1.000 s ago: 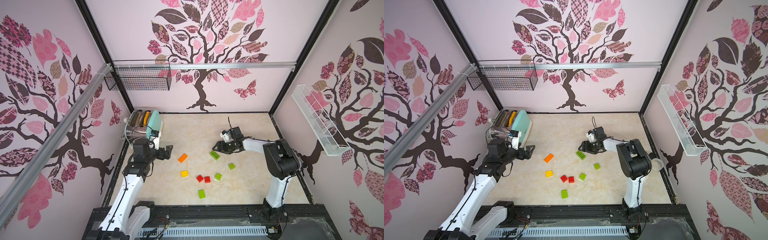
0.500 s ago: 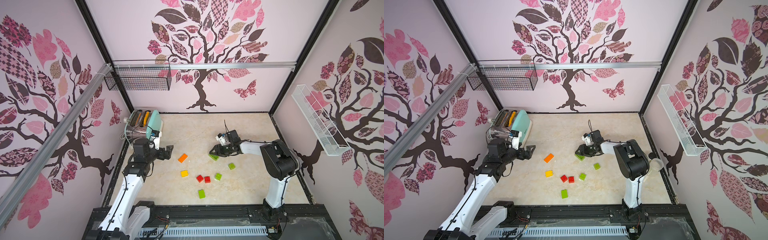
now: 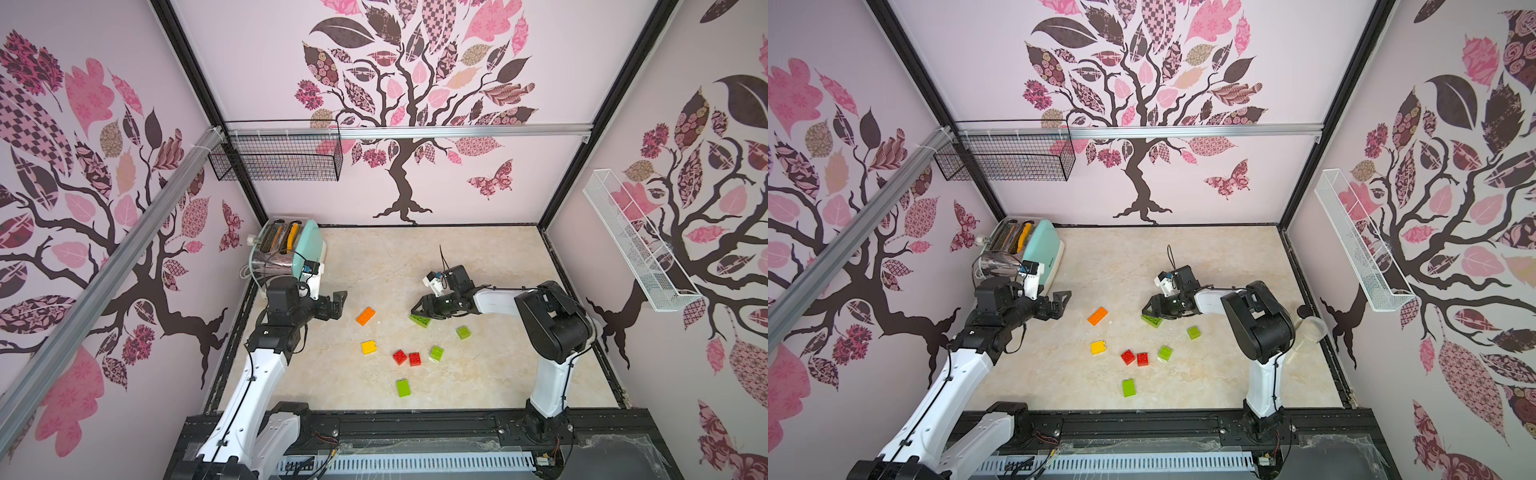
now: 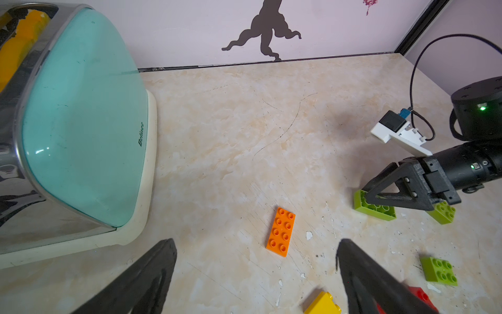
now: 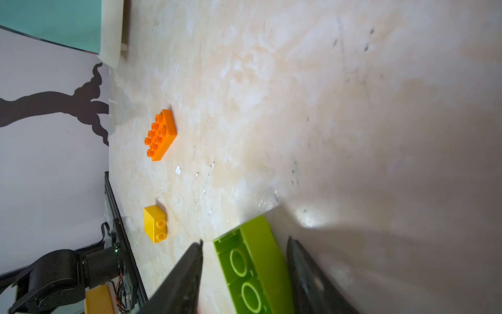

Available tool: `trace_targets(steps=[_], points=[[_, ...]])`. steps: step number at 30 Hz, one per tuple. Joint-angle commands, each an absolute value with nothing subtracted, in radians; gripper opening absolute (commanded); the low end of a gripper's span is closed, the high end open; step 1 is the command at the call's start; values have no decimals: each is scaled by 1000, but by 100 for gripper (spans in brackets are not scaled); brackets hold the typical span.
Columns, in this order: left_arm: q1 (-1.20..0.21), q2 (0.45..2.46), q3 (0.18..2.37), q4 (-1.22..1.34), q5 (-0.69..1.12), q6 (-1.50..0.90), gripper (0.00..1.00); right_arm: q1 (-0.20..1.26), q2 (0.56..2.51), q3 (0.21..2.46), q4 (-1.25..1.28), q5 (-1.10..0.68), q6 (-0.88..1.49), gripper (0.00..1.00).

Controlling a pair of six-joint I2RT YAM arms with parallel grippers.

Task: Assemble a giraffe with lego
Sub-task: Move the lego brick at the center of the board, then pick up the lego brick from the center of the board.

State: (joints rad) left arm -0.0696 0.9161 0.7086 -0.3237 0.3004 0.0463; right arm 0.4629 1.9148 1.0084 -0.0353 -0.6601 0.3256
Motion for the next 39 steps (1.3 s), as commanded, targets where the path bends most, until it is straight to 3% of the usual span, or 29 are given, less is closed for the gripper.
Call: trace_targets(steps=[1,11,18,23,31,39], points=[[-78,907,715,-317,315,71,98,473,1899,964,-95,-600,353,56],[-94,913,745,-397,406,190,98,472,1619,988,-327,-461,260,66],[-177,970,772,-523,330,331,98,471,1353,964,-526,-289,202,75],[-290,1061,771,-588,258,383,98,471,1183,962,-642,-152,164,86],[-330,1133,715,-577,298,440,94,467,1009,982,-788,28,94,99],[-363,1198,706,-569,287,482,93,459,883,910,-770,151,57,99]])
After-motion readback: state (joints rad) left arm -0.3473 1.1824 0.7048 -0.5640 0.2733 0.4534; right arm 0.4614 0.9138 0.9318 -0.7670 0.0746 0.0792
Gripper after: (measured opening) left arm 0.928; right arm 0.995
